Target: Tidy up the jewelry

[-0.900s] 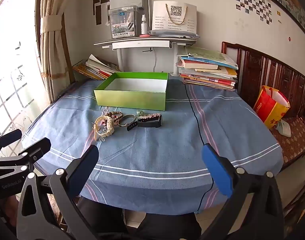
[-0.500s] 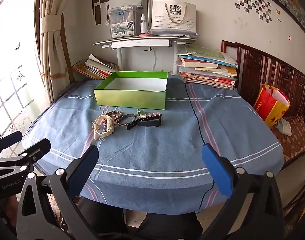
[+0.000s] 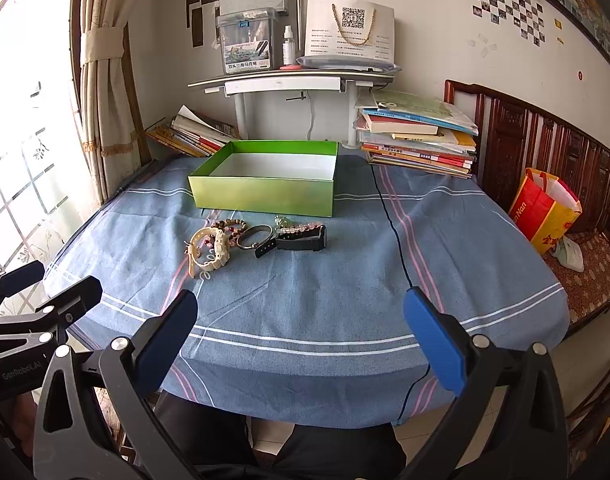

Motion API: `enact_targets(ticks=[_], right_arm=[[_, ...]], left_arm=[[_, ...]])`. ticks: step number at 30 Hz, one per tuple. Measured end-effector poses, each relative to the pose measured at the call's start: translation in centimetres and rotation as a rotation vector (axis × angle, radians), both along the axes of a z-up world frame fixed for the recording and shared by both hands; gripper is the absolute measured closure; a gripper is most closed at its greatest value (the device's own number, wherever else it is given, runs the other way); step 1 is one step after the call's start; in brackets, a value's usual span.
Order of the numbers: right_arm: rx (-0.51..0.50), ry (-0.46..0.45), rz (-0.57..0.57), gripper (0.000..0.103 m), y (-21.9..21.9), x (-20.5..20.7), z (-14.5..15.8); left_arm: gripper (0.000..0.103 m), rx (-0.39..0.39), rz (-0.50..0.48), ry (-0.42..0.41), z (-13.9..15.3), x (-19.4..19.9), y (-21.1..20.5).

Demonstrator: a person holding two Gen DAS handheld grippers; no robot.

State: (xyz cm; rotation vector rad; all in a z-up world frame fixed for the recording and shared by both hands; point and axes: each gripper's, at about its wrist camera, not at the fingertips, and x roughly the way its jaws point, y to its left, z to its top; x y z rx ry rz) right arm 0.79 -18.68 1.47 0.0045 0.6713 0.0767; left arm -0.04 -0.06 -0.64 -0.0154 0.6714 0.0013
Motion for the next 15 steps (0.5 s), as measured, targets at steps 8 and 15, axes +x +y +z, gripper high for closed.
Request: enact_targets(ticks=[8,15], right_arm=[[0.001,0.001,0.0,0.002,-0.06,-0.02,0.1],[0.001,0.005,0.001,0.002,0.06,-0.01,-0.09]], left_arm=[[0.003,-0.006,0.0,0.005,0.04,-0.05,0.15],[0.003,-0.005,-0.001,0.007,-0.02,-0.1,0.0]])
